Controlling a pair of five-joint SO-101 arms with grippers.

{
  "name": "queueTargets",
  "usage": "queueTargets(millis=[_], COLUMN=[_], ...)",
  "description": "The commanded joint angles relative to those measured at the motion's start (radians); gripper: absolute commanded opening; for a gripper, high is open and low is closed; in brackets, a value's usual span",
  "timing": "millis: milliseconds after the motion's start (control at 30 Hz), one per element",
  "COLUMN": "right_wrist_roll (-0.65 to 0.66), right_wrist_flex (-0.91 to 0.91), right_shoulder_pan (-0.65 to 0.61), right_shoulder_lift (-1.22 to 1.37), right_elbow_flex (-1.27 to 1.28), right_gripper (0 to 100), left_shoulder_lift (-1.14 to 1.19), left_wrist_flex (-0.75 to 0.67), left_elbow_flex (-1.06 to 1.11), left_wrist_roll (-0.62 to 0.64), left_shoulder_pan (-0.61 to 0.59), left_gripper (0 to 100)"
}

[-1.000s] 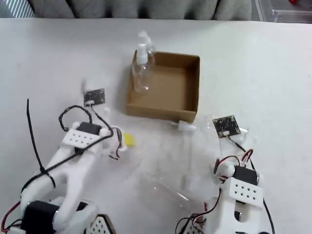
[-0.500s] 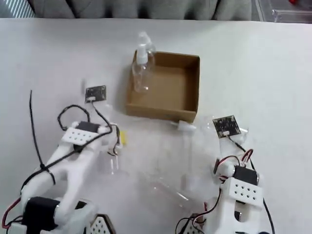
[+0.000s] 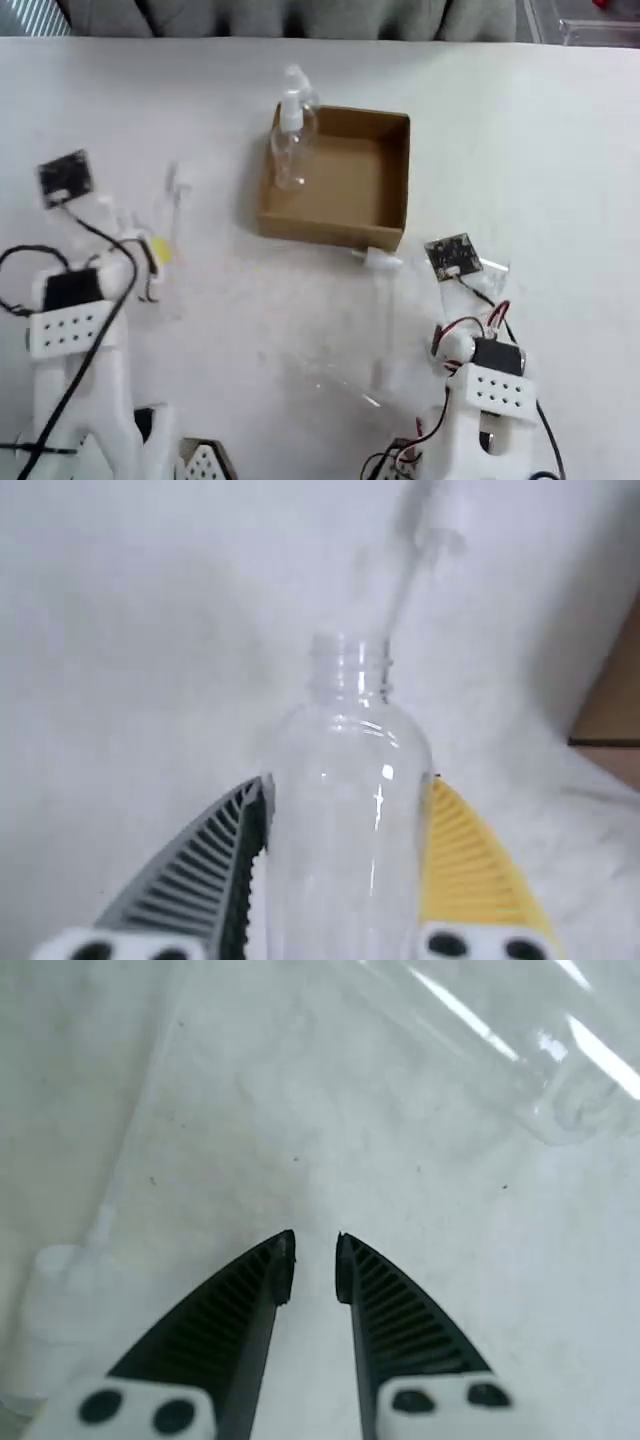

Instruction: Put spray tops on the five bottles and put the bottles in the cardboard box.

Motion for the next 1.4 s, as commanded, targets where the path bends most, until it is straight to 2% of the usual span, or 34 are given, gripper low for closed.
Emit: queueTargets(millis=[0,100,200,400,567,800,933,1000,1267,1367], right_wrist_roll=[0.000,-0.023,-0.117,-0.264,-0.381,-0.468,-0.468,-0.468,-0.471,-0.551], right_wrist_flex=[0.059,0.140,0.191,0.147,-0.030,-0.421,-0.654,-0.713,-0.723,-0.722], right_shoulder_pan=[-0.036,-0.125,-0.249,-0.590,-0.794,-0.987,-1.035,-1.035,-0.980,-0.954], right_shoulder_lift=[-0.012,-0.002,-0.002,0.018,0.183,0.493,0.668,0.756,1.107,1.201], right_elbow_flex=[-0.175,-0.318,-0.433,-0.531,-0.588,-0.624,-0.628,-0.652,-0.922,-1.031], right_gripper=[5.0,4.9,5.2,5.3,5.3,5.3,5.3,5.3,5.3,5.3], left_shoulder_lift=[-0.016,0.047,0.108,0.234,0.360,0.486,0.513,0.515,0.519,0.521], left_wrist_flex=[0.109,0.170,0.199,0.195,0.196,0.192,0.190,0.190,0.149,0.130], left_elbow_flex=[-0.207,-0.316,-0.399,-0.514,-0.628,-0.747,-0.773,-0.776,-0.775,-0.769], left_wrist_roll=[-0.018,-0.068,-0.074,-0.074,-0.074,-0.074,-0.100,-0.127,-0.132,-0.132], left_shoulder_pan=[-0.139,-0.180,-0.214,-0.291,-0.360,-0.438,-0.458,-0.460,-0.458,-0.458], left_gripper=[2,2,2,2,2,2,2,2,2,2])
